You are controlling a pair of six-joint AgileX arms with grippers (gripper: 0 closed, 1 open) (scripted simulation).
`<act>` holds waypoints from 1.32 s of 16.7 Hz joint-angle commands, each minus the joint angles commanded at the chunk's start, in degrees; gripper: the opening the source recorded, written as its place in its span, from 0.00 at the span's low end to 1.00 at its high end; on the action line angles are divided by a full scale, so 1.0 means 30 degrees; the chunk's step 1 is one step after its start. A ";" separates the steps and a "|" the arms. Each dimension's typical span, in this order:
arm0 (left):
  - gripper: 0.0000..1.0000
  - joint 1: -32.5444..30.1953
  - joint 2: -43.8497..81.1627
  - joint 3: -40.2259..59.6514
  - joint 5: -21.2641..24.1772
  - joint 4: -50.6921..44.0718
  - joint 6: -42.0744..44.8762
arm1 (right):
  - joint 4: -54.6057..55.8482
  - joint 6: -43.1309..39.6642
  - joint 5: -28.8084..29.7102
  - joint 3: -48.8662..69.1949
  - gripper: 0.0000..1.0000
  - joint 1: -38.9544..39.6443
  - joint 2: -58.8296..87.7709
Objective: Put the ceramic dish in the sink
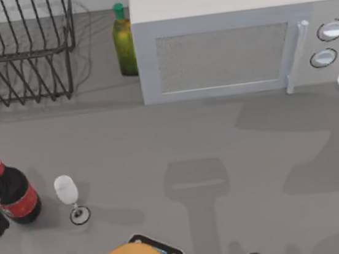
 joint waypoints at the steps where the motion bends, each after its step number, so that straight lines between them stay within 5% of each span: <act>1: 1.00 0.0000 0.0000 0.0000 0.0000 0.0000 0.0000 | 0.0000 0.0000 0.0000 0.0000 0.00 0.0000 0.0000; 7: 1.00 0.0000 0.0000 0.0000 0.0000 0.0000 0.0000 | 0.1302 0.0305 -0.0058 -0.0024 0.00 0.0853 0.0721; 16: 1.00 0.0000 0.0000 0.0000 0.0000 0.0000 0.0000 | 1.2945 0.0198 -0.0150 -0.1460 0.00 0.1602 1.0941; 22: 1.00 0.0000 0.0000 0.0000 0.0000 0.0000 0.0000 | 1.5817 -0.0071 0.0177 -0.2034 0.00 -0.0030 1.3819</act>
